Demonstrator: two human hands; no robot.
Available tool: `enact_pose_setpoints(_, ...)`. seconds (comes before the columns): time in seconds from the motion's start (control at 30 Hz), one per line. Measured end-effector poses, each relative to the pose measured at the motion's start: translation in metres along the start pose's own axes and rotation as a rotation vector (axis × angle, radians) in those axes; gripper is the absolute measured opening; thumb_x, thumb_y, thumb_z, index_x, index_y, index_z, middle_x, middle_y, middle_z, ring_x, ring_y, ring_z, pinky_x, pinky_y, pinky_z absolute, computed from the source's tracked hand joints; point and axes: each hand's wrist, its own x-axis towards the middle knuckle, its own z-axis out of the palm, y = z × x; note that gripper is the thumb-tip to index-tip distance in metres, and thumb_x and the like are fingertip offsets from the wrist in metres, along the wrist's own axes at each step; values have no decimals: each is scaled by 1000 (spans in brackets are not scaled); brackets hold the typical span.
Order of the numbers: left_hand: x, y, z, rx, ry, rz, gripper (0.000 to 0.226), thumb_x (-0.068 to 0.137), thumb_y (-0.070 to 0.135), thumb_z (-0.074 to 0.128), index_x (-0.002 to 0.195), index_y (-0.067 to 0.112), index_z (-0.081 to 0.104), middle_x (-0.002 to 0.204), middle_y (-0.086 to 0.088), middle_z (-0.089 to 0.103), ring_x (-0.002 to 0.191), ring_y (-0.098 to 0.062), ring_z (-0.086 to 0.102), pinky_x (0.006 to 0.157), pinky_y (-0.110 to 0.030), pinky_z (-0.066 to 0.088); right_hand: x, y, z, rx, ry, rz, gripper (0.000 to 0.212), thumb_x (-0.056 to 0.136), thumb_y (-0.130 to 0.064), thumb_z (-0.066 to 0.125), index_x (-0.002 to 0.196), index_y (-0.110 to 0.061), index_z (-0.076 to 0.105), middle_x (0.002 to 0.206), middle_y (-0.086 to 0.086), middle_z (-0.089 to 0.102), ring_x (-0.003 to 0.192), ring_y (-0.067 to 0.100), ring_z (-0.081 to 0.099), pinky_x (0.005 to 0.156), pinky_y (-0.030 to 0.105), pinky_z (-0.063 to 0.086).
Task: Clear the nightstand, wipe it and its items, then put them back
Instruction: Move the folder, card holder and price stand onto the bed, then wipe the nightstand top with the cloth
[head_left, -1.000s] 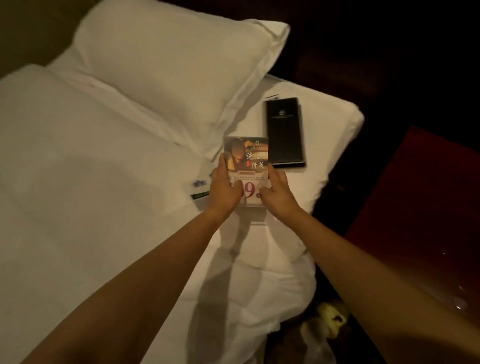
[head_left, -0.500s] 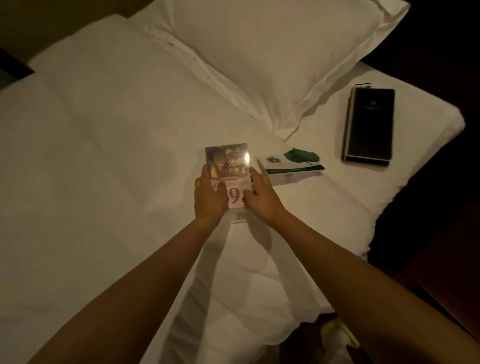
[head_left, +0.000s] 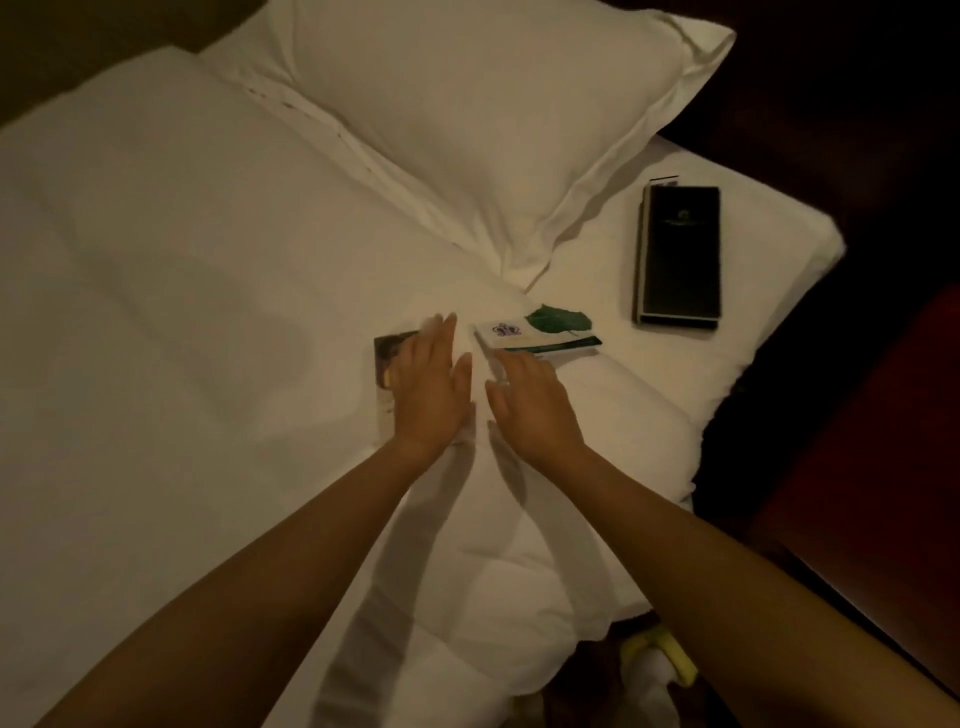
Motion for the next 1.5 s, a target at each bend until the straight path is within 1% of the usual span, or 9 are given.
enact_pose_setpoints(0.23,8,94,36,63,-162,323,50,99,29,39,147,19,29,156,-3,28,144,-22,23,119,-36,12,-35,77,-76,-148,139,208,48,97,-39,37,139,-16,39,142,6,46,125,26,40,104,37,32)
enact_pose_setpoints(0.53,-33,237,148,49,-414,644,54,98,39,38,147,20,29,155,-6,31,144,-25,27,118,-42,21,-147,210,-149,-106,198,681,60,97,-52,23,149,-24,18,158,-3,20,144,30,11,118,51,7)
enact_pose_setpoints(0.7,-73,307,218,88,-601,747,57,98,43,35,150,24,20,159,-2,21,147,-22,16,120,-41,16,-226,282,-173,-41,260,858,62,95,-57,17,150,-28,14,159,-8,15,147,29,-2,118,56,-1)
enact_pose_setpoints(0.97,-126,413,315,174,-751,906,58,98,46,32,150,28,16,160,0,15,148,-21,10,118,-45,11,-329,382,-205,-91,477,1118,60,95,-52,26,146,-21,28,156,-1,27,145,33,14,116,55,8)
enact_pose_setpoints(1.07,-135,449,349,206,-759,976,58,98,47,31,150,29,15,161,0,14,148,-21,9,119,-45,10,-364,407,-219,-198,560,1195,52,97,-41,35,141,-13,39,150,7,39,138,34,33,114,54,19)
enact_pose_setpoints(1.17,-132,478,380,247,-746,1025,58,98,47,31,150,30,15,161,0,13,149,-21,8,120,-45,9,-382,429,-237,-378,687,1153,39,93,-28,40,121,-6,57,119,16,63,107,36,59,94,51,45)
enact_pose_setpoints(1.27,-119,495,404,298,-710,1045,57,98,46,30,150,30,15,161,-1,11,149,-21,7,120,-44,6,-388,454,-257,-460,785,1148,31,87,-21,40,106,-7,60,99,14,64,89,35,61,79,44,50)
enact_pose_setpoints(1.37,-98,498,419,346,-630,1050,55,99,43,30,150,29,17,161,-2,11,149,-21,7,119,-45,5,-395,486,-264,-405,704,1135,34,90,-24,49,118,-7,57,118,18,61,109,37,55,92,48,43)
enact_pose_setpoints(1.5,-60,485,422,378,-455,997,56,98,43,34,150,28,19,161,-3,13,149,-23,9,119,-48,5,-397,505,-249,-279,562,1044,55,93,-43,36,138,-14,45,142,20,44,134,39,37,113,55,24)
